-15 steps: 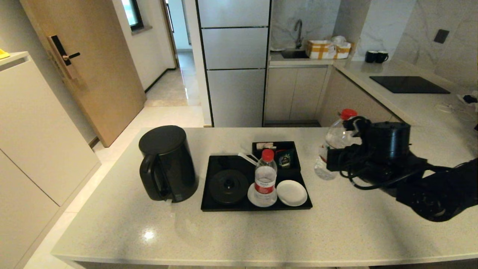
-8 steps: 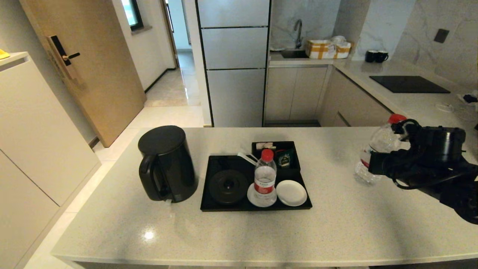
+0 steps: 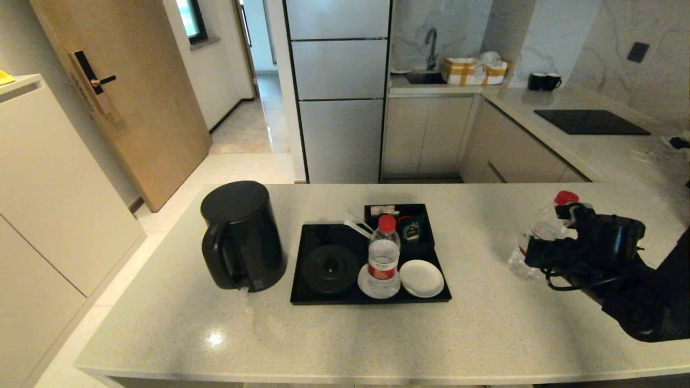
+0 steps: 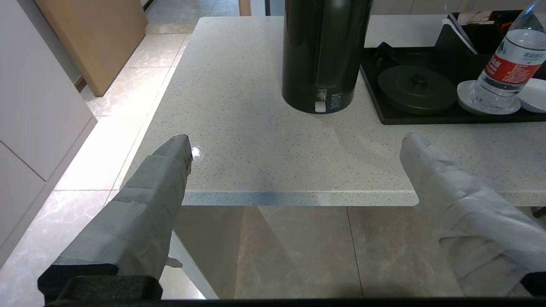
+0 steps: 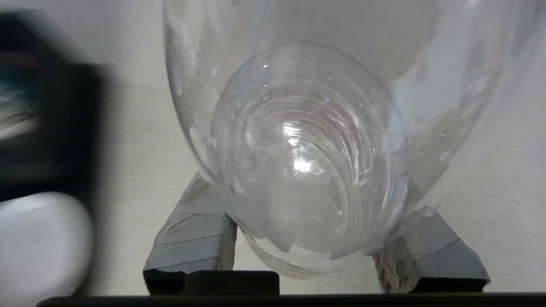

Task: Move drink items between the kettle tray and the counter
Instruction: Place it on the right

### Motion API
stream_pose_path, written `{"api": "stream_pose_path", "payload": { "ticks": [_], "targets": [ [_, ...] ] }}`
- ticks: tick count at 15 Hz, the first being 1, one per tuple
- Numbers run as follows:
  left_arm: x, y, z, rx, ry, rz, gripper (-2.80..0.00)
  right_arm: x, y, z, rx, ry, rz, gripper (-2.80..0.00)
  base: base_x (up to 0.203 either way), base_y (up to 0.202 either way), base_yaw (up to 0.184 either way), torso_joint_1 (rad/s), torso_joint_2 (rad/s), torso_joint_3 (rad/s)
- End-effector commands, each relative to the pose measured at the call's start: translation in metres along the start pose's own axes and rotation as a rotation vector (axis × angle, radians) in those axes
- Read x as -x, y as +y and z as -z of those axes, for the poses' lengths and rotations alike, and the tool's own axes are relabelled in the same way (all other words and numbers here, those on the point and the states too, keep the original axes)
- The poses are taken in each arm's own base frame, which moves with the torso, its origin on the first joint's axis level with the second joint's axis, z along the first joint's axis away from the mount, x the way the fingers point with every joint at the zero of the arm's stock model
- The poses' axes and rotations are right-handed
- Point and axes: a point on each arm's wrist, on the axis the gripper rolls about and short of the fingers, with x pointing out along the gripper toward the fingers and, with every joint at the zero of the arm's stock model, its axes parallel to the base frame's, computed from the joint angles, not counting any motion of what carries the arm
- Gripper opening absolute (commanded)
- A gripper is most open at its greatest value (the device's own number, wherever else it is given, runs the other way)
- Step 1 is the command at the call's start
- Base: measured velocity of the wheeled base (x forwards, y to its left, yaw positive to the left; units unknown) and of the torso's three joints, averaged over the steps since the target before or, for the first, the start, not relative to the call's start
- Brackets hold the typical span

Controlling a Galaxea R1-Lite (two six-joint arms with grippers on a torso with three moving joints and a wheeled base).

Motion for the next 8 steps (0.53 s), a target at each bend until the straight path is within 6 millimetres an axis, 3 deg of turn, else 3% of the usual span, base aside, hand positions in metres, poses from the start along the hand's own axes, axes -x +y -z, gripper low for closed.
{"api": "stream_pose_path", "payload": {
  "ticks": [1, 8],
  "targets": [
    [0.000, 0.000, 0.000, -0.001, 0.004, -0.001, 0.00, -0.018, -0.013, 0.027, -0.007, 0.060, 0.043, -2.80, 0.000, 0.000, 0.000, 0.000, 0.00, 0.000],
    [0.000, 0.000, 0.000, -0.001, 0.004, -0.001, 0.00, -0.026, -0.022, 0.058, -0.018, 0.092, 0.064, -2.80, 0.000, 0.000, 0.000, 0.000, 0.00, 0.000]
  ]
}}
